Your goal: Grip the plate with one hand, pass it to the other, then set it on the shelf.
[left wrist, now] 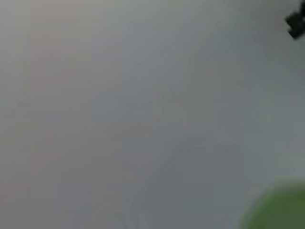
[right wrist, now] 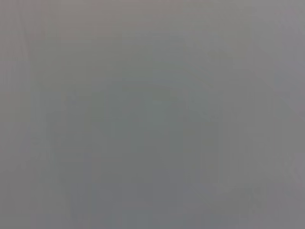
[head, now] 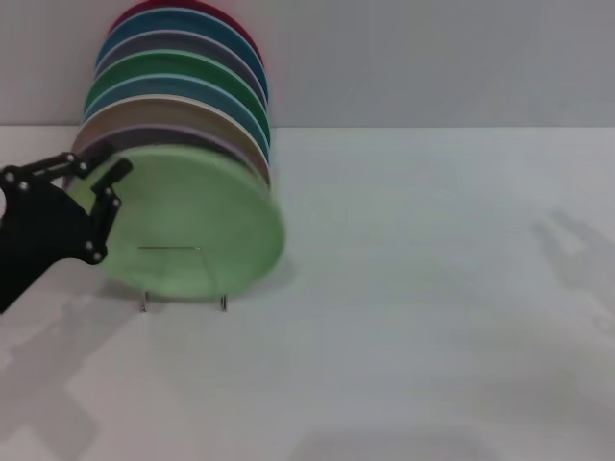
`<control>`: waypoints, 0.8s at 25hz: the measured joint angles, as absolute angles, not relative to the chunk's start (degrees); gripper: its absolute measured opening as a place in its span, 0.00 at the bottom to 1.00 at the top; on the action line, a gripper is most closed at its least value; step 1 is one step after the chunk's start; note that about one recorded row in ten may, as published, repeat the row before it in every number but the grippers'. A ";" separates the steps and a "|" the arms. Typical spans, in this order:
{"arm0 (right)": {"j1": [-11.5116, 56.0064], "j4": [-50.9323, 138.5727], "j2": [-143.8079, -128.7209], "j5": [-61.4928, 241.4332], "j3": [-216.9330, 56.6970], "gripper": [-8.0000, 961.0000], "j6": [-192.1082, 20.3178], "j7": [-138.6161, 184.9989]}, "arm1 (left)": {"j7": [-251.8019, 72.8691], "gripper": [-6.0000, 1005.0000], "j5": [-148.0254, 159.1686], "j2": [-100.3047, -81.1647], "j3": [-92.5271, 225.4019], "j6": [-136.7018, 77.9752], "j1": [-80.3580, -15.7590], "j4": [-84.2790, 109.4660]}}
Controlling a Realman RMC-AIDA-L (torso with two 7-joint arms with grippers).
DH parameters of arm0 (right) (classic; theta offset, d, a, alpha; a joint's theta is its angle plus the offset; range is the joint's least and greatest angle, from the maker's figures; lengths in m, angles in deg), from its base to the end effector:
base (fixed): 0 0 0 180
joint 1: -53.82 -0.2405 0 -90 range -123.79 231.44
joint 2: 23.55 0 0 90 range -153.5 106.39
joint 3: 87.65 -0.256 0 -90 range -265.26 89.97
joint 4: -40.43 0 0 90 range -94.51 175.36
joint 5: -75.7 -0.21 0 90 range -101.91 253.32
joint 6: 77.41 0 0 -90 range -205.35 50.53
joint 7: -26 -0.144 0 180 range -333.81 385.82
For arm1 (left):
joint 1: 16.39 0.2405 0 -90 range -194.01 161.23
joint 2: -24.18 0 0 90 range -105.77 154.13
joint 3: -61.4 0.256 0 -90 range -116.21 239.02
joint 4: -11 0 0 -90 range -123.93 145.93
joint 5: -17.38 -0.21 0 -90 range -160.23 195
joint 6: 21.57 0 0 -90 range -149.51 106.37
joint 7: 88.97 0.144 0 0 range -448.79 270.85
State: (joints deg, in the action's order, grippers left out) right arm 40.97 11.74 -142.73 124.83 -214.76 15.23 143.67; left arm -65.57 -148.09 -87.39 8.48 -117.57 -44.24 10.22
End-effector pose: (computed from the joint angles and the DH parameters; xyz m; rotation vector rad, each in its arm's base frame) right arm 0.2952 0.2821 0.0699 -1.7786 0.5359 1.4432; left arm -0.2881 0.3042 0.0229 -1.8014 0.6718 -0.5359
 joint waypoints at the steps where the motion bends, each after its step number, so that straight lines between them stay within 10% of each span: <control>1: 40.97 11.74 -142.73 124.83 -214.76 0.46 15.23 143.67 | -65.02 0.11 -148.11 -87.58 8.79 -117.07 -44.24 10.21; 9: 40.91 11.43 -142.65 124.96 -214.73 0.46 16.21 143.27 | -64.21 0.15 -148.01 -88.26 8.85 -117.22 -43.43 9.70; 20: 42.04 12.24 -143.03 125.25 -215.08 0.46 16.08 152.90 | -66.21 0.56 -147.66 -92.71 -7.44 -126.44 -34.04 1.21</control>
